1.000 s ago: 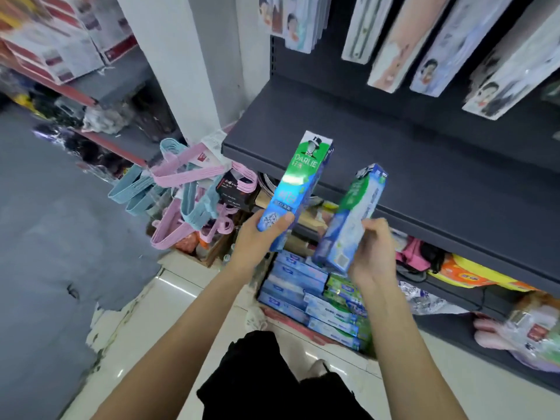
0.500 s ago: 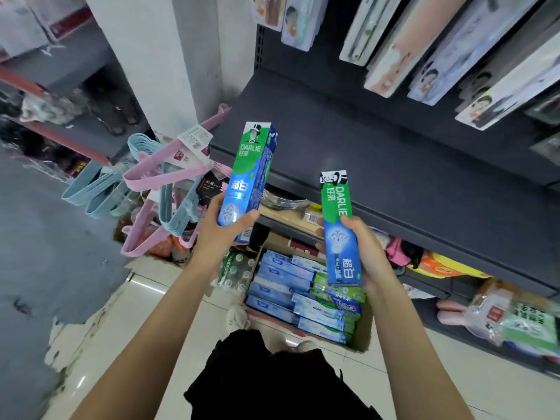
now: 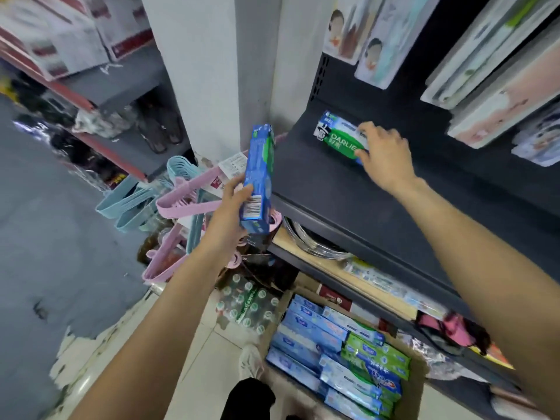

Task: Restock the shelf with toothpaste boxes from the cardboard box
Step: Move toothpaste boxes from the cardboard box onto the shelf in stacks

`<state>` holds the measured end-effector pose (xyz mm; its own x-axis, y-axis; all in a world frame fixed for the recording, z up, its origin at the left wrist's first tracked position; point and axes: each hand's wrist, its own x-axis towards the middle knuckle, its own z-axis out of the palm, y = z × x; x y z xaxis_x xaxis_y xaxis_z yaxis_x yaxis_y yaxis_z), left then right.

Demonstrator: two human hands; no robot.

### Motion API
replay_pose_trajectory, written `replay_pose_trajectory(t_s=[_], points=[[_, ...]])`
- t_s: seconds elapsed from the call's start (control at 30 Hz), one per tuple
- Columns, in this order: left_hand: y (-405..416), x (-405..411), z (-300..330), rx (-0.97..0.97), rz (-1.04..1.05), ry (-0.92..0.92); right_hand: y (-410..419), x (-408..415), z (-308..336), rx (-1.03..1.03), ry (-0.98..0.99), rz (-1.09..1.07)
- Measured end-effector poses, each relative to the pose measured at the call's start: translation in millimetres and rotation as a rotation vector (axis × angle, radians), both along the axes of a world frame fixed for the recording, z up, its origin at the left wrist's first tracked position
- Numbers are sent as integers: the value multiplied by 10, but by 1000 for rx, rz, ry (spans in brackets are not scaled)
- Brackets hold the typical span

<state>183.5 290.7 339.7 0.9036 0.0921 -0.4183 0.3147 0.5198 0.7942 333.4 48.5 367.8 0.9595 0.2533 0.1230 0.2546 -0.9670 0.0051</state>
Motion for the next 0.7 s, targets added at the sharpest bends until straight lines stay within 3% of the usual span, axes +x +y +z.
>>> replay_pose_trajectory(t_s=[0.13,0.23,0.3,0.37,0.43,0.53,0.6,0.67,0.7], points=[[7,221,-12,-343,38,45,123,620,-300,-55,-72,-46],[28,320,-21,-375,11,68,116,803,-468,-14,-2,-70],[19,358,3,-328,-6,70,121,729,-489,134,59,-60],[-15,379,0,-260,-6,69,140,479,-425,309,48,-4],[-63,398,-26,-187,-11,26,216,69,-301,608,97,-3],[-257,364,-15,-65,-131,-76,477,-645,-29,1231,628,-113],[-463,298,-3,20,-229,-99,570,-890,-21,1453,846,-112],[-655,269,46,355,-331,-152,546,-956,-54,1568,815,-161],[-703,289,56,675,-390,-228,503,-947,-51,1581,774,-183]])
